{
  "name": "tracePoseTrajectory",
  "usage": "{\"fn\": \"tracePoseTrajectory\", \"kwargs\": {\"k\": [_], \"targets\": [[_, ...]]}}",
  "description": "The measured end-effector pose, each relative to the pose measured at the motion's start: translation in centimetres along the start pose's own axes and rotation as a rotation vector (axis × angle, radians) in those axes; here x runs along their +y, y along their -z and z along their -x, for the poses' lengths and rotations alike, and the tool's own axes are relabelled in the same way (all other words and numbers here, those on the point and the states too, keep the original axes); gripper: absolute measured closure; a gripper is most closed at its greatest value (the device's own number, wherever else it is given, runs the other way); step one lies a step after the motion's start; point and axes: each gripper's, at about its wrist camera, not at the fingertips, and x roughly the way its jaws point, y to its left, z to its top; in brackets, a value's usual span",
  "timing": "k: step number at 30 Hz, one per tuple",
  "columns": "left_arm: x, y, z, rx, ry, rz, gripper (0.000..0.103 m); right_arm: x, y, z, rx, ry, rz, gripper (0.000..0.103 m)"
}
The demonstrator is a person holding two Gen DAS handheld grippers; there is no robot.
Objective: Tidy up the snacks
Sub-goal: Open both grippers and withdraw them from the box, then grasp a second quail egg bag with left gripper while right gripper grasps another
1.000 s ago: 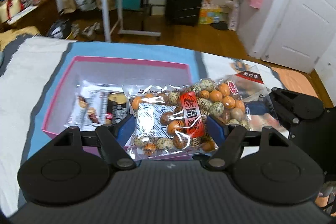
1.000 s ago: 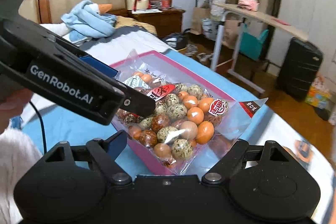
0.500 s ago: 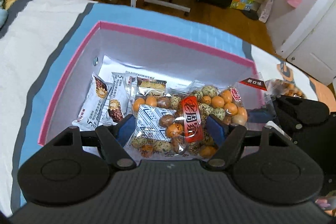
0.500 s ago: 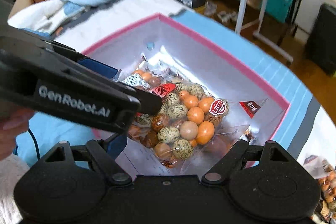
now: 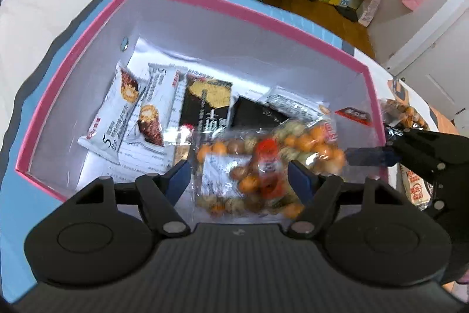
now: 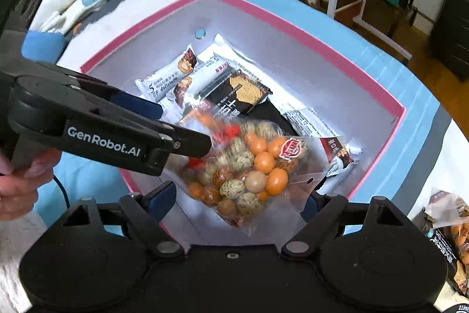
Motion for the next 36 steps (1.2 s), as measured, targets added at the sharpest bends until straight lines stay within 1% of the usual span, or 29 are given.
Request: {"fn": "tracePoseTrajectory", "kwargs": {"k": [1, 2, 3, 5, 7, 10, 12, 13, 14, 17, 19, 20, 21, 23, 25, 26, 28, 29, 31, 32, 34, 36], "targets": [[-0.4, 0.1, 0.4, -0.017, -0.008, -0.013, 0.031, 0.0, 0.3, 0.3, 0.0, -0.006, 0.002, 0.016], [-0.8, 0.1, 0.9, -0.035, -0.018, -0.034, 0.031, 0.1, 0.6, 0.8, -0.021, -0.014, 0.002, 0.016], [-1.4, 0.1, 1.5, -0.054, -0.034, -0.067, 0.031, 0.1, 0.9, 1.6, -0.05, -0.017, -0.004, 0.016], [-2.9, 0.2, 2.6, -0.082, -0.079, -0.137, 0.03, -0.2, 1.4, 2.8, -0.081, -0.035, -0.024, 0.016], [-4.3, 0.4, 3.9, -0.117, -0.114, -0.2, 0.027, -0.3, 2.3, 4.6, -0.14, -0.046, -0.038, 0.016], [-6.4, 1.1, 6.0, -0.171, -0.15, -0.273, 0.026, -0.2, 3.9, 7.5, -0.224, -0.045, -0.035, 0.016], [-7.8, 1.5, 7.3, -0.203, -0.174, -0.323, 0.02, -0.1, 5.0, 9.0, -0.278, -0.034, -0.02, 0.016], [-8.4, 1.8, 7.8, -0.217, -0.184, -0.342, 0.013, 0.0, 5.6, 9.9, -0.31, -0.026, -0.002, 0.016], [-9.0, 2.0, 8.5, -0.233, -0.19, -0.36, 0.012, 0.0, 6.3, 10.7, -0.34, -0.017, 0.017, 0.016], [-10.6, 2.5, 10.4, -0.277, -0.197, -0.386, 0.011, -0.1, 8.0, 13.1, -0.419, 0.006, 0.068, 0.016], [-11.3, 2.8, 11.3, -0.289, -0.175, -0.391, 0.01, -0.5, 9.3, 14.8, -0.466, 0.052, 0.07, 0.016], [-11.5, 2.8, 11.7, -0.282, -0.15, -0.391, 0.009, -0.7, 10.0, 15.5, -0.479, 0.078, 0.056, 0.015], [-11.7, 2.8, 12.0, -0.274, -0.128, -0.387, 0.009, -1.1, 10.6, 16.0, -0.476, 0.099, 0.044, 0.015], [-12.0, 2.6, 12.5, -0.248, -0.079, -0.363, 0.009, -1.9, 11.6, 16.8, -0.444, 0.134, 0.034, 0.015], [-12.5, 2.5, 12.7, -0.242, -0.059, -0.346, 0.009, -3.0, 12.5, 17.5, -0.409, 0.166, 0.052, 0.015], [-12.8, 2.4, 12.7, -0.239, -0.058, -0.353, 0.009, -3.6, 12.8, 17.8, -0.388, 0.201, 0.041, 0.015], [-13.8, 1.9, 12.3, -0.226, -0.048, -0.408, 0.009, -4.9, 13.3, 18.7, -0.376, 0.272, -0.007, 0.015], [-14.3, 1.7, 12.2, -0.229, -0.041, -0.422, 0.009, -5.8, 13.4, 19.3, -0.373, 0.282, -0.039, 0.014], [-15.6, 1.4, 11.8, -0.25, -0.058, -0.439, 0.009, -7.7, 13.7, 20.5, -0.379, 0.282, -0.113, 0.014], [-16.3, 1.1, 11.6, -0.249, -0.054, -0.447, 0.009, -8.9, 13.7, 21.2, -0.384, 0.276, -0.161, 0.015], [-17.5, 0.6, 11.2, -0.239, -0.018, -0.454, 0.009, -10.9, 13.6, 22.0, -0.378, 0.258, -0.235, 0.015], [-18.9, -0.3, 10.8, -0.245, 0.023, -0.438, 0.008, -12.6, 13.4, 22.4, -0.367, 0.246, -0.279, 0.015]]}}
